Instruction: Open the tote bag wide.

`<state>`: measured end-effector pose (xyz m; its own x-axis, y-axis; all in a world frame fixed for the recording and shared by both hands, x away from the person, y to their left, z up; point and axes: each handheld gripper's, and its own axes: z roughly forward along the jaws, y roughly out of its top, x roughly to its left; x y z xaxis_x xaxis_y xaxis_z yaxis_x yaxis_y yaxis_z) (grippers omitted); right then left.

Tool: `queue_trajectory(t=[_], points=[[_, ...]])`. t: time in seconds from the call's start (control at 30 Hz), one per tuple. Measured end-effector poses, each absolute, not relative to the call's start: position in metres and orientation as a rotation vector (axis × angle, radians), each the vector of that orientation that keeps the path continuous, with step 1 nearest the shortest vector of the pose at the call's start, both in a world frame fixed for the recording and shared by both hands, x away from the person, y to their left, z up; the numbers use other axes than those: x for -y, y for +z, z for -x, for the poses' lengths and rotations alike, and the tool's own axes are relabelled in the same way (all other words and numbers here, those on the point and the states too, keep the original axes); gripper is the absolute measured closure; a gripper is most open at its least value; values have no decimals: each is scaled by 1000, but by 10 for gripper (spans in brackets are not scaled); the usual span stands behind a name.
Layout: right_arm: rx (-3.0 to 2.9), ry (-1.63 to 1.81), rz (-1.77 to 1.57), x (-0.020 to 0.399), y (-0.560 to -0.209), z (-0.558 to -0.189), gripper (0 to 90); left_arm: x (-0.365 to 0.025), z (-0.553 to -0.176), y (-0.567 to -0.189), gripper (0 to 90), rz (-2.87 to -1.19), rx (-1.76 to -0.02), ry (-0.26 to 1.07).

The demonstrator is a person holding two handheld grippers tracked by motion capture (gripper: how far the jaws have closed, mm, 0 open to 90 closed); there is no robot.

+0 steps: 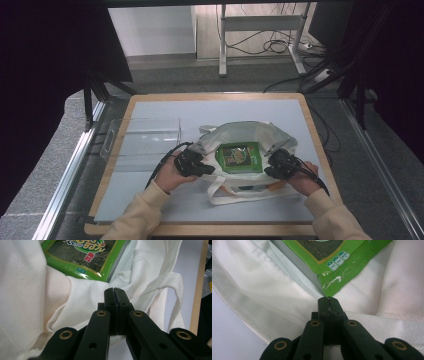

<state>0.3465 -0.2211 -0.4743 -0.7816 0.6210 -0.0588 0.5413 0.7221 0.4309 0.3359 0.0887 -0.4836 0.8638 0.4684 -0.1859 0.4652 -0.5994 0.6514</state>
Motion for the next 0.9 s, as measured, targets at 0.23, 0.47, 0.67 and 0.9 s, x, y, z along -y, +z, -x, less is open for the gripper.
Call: queue_trajectory(t=[0.23, 0.47, 0.67, 0.9], points=[[-2678, 684, -940, 219, -461, -352, 887, -90, -336, -484, 898, -2300, -672, 3], [-2639, 756, -953, 213, -448, -357, 886, -90, -335, -483, 898, -2296, -669, 7], [-2633, 806, -974, 210, -444, -361, 884, -90, -335, -482, 898, -2294, -667, 8], [-2632, 875, -1017, 208, -444, -365, 874, -90, -335, -481, 898, -2289, -666, 9]])
